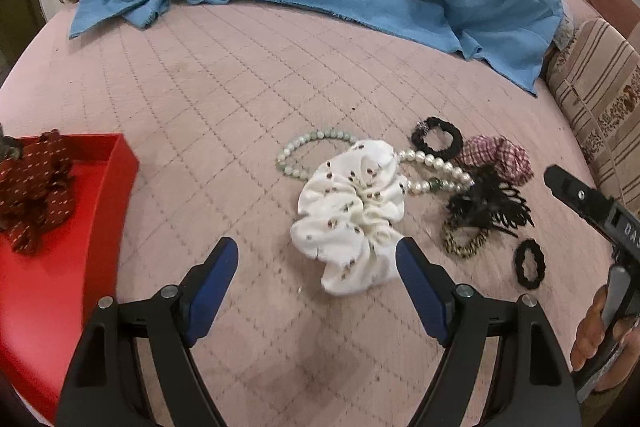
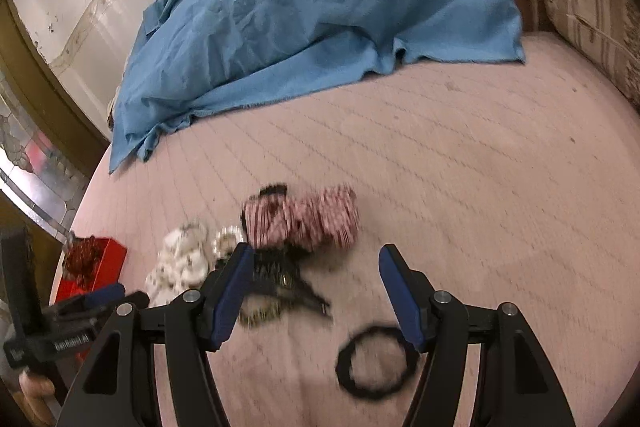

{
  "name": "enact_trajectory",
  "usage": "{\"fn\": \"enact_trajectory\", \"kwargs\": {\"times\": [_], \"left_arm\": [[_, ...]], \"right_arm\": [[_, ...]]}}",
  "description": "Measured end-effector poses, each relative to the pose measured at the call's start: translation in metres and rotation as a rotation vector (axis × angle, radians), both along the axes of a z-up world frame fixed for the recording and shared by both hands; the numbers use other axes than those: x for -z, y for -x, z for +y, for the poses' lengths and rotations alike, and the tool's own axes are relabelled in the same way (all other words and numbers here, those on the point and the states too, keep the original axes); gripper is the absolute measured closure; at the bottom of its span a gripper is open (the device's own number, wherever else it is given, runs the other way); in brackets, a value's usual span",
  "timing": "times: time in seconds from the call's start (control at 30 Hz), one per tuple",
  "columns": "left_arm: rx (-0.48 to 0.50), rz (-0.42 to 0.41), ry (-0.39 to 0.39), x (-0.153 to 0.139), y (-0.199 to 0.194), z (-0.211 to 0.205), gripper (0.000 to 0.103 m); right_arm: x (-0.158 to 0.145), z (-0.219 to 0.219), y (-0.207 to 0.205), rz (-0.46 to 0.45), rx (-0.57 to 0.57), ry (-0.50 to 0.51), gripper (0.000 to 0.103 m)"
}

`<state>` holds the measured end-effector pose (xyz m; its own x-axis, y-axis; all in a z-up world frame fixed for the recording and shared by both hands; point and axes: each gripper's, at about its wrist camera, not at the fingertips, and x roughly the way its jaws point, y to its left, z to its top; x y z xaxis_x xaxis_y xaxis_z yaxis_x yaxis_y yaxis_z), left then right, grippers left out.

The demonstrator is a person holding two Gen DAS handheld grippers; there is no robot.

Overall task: Organize jewelry
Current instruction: 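Grasp the white cherry-print scrunchie with left tool while right tool grasps plaid scrunchie, then carry both scrunchies to the red tray and release them beside the others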

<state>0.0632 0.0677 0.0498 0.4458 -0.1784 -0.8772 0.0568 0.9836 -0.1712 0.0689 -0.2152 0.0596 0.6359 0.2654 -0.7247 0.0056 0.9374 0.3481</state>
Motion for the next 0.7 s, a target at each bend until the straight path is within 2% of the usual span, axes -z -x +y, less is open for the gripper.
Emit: {"fn": "enact_trajectory", "kwargs": {"times": [0.17, 0.4, 0.43, 0.47, 0.5, 0.53, 0.57, 0.63, 0.7], "left_arm": [[-0.005, 0.015, 0.016, 0.011, -0.011, 0.0, 0.023], [0.005, 0.03, 0.027, 0.022, -0.017, -0.003, 0.024], [0.011, 0.029, 0.029, 0.022, -0.016, -0.004, 0.034], [0.018, 0.024, 0.026, 0.022, -0.016, -0.006, 0.042], [0.021, 0.023, 0.013, 0.023, -0.016, -0.008, 0.066], [0.025, 0.028, 0.005, 0.023, -0.016, -0.009, 0.091], [0.032, 0.034, 0.013, 0.023, -0.016, -0.01, 0.095], [0.04, 0.018, 0.006, 0.017, -0.011, -0.013, 0.095], [0.048, -0.003, -0.006, 0.009, -0.005, -0.016, 0.095]], "right_arm": [[0.007, 0.003, -0.029, 0.026, 0.006, -0.012, 0.031], [0.021, 0.01, -0.047, 0.072, 0.0, -0.012, 0.031], [0.023, 0.011, -0.049, 0.08, -0.003, -0.01, 0.032], [0.025, 0.011, -0.049, 0.085, -0.002, -0.008, 0.04], [0.027, 0.012, -0.049, 0.09, -0.004, -0.008, 0.047], [0.028, 0.012, -0.05, 0.095, -0.006, -0.006, 0.065], [0.029, 0.012, -0.05, 0.102, -0.011, -0.006, 0.078], [0.03, 0.012, -0.047, 0.101, -0.015, -0.011, 0.087], [0.028, 0.011, -0.042, 0.089, -0.012, -0.015, 0.09]]}}
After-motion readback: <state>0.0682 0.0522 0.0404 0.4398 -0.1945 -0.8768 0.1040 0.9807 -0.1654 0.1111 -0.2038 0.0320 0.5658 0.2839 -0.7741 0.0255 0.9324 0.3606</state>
